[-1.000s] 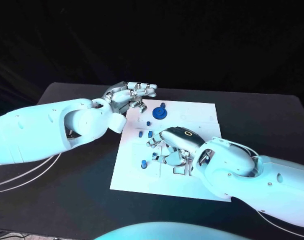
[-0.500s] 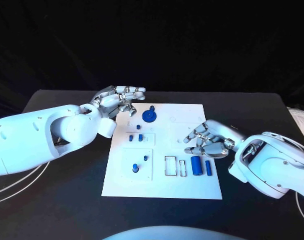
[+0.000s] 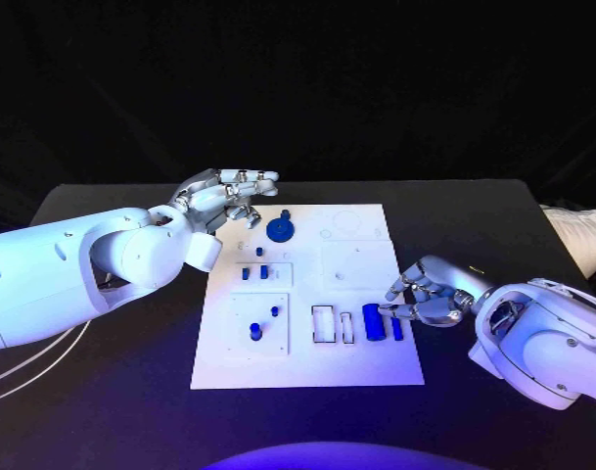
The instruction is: Assemble the parts on the task board
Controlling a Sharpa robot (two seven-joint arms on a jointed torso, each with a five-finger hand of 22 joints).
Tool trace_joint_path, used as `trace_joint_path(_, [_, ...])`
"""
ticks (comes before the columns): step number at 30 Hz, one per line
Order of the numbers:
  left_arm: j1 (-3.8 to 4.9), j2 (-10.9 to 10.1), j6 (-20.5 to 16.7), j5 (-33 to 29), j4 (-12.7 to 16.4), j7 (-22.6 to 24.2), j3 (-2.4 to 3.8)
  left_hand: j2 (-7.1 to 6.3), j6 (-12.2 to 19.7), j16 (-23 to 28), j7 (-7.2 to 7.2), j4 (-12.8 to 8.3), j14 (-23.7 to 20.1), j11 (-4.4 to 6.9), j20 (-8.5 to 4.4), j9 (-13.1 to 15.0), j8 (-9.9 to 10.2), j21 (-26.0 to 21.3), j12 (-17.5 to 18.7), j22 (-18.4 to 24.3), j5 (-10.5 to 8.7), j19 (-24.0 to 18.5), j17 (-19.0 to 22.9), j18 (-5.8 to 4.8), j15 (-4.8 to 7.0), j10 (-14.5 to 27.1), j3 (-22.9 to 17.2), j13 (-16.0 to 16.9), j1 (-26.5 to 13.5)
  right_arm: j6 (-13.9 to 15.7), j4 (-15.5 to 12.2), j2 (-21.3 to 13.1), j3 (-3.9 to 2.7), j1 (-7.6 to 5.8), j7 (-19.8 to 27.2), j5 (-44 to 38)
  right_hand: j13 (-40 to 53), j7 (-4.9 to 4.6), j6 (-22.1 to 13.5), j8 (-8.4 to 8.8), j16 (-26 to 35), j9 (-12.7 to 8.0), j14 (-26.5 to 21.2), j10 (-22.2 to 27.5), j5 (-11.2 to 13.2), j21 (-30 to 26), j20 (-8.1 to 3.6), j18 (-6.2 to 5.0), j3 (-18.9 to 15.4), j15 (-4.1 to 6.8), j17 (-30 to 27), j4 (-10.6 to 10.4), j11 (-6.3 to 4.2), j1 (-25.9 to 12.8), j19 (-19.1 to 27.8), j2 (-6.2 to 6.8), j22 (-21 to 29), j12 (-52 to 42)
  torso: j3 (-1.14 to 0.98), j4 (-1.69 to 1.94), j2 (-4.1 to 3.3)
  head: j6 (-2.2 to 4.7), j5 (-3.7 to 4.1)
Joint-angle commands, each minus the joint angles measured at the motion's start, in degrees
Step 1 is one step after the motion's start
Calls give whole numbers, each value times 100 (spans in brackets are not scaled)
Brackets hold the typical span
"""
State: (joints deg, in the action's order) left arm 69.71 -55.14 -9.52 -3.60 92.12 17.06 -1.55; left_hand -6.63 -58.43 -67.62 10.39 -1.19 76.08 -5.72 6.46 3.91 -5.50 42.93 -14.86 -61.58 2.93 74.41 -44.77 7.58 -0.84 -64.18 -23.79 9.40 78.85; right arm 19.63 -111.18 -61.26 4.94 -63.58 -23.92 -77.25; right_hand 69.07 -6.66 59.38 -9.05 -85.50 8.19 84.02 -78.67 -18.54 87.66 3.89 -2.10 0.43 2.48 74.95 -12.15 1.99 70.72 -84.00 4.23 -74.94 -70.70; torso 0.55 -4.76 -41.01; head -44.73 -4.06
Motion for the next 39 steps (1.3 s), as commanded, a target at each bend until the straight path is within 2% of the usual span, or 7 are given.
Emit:
trace_joint_path(1, [1, 12, 70, 8, -1, 74, -10, 46, 40, 24, -6, -5, -56, 4, 8, 1, -20, -6, -18, -7, 15, -29, 6, 109, 0, 24, 36, 9, -5, -179, 21, 88, 3, 31, -511, -454, 95, 5, -45, -21, -32, 26, 444, -39, -41, 33, 9, 120, -107, -29, 685, -70, -10, 16, -392, -68, -1169, -62, 6, 9, 6, 18, 7])
trace_joint_path(10, [1, 5, 86, 8, -5, 64, -26, 46, 38, 20, -5, -1, -54, 3, 9, 1, -25, -8, -27, -6, 15, -29, 2, 110, 0, 24, 44, 12, -12, -384, 118, 267, 5, 99, -793, -545, 176, 4, -68, -56, -32, 76, 440, -21, -62, 29, 15, 118, -278, -35, 688, -228, -5, 9, -387, -90, -1163, -82, 5, -14, -3, 31, -18])
trace_joint_path(20, [1, -6, 102, 8, -4, 52, -29, 46, 38, 20, -5, -1, -54, 3, 9, 1, -25, -8, -27, -6, 15, -29, 2, 110, 0, 24, 44, 12, -12, -555, 195, 449, 5, 190, -909, -604, 216, 11, -68, -95, -18, 120, 432, -10, -19, 26, 17, 117, -410, -34, 664, -340, -8, 7, -384, -86, -1159, -79, 6, -4, -6, 3, -29])
trace_joint_path(28, [1, -14, 104, 8, -11, 44, -30, 48, 39, 21, -4, 5, -57, 2, 9, 2, -28, -25, -35, 3, 14, -33, 9, 112, -1, 27, 54, 14, -20, -624, 250, 585, 4, 247, -934, -604, 279, 25, -42, -139, -15, 165, 431, -31, 37, 25, 13, 116, -492, -27, 663, -400, -18, 21, -383, -93, -1159, -113, 5, -12, -2, -9, -41])
trace_joint_path(39, [1, -21, 128, 8, -5, 42, -30, 47, 40, 25, -4, 9, -60, 2, 10, 2, -30, -28, -39, 4, 14, -33, 18, 113, -2, 31, 61, 15, -26, -535, 417, 694, 4, 284, -993, -608, 424, 98, 117, -314, -20, 351, 435, -105, 26, 20, -34, 114, -497, 28, 681, -351, -84, 349, -380, -365, -1153, -185, 9, -3, -1, -16, -43])
